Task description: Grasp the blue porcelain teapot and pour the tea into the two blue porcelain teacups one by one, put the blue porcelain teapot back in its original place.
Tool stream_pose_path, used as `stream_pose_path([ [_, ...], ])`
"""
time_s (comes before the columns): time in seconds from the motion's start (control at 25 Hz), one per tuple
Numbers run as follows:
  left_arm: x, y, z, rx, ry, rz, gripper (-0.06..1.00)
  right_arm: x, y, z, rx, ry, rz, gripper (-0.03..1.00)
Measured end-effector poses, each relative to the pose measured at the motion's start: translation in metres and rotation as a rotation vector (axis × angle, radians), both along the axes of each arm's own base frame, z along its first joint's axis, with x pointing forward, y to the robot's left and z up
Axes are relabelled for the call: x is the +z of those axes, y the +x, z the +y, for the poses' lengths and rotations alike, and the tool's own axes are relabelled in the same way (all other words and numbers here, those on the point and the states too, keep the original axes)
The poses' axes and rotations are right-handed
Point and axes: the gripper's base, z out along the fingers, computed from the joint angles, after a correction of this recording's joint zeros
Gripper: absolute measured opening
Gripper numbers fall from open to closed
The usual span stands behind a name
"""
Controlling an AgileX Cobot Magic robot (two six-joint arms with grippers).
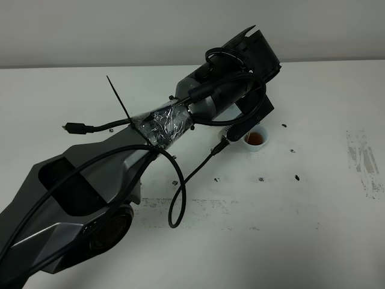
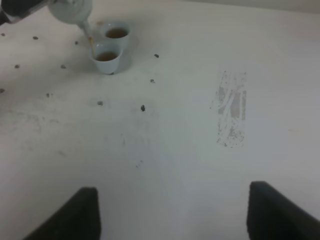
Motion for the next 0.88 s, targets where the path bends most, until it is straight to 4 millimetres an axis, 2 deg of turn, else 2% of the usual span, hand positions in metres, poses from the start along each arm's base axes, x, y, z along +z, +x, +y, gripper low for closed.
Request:
stream_pose_path([
  [0.88,0.0001,0.0001,0.0001,-0.005,0.006,0.000,0.06,0.0000,0.0000,0.0000,0.000,0.000,0.000,0.59],
])
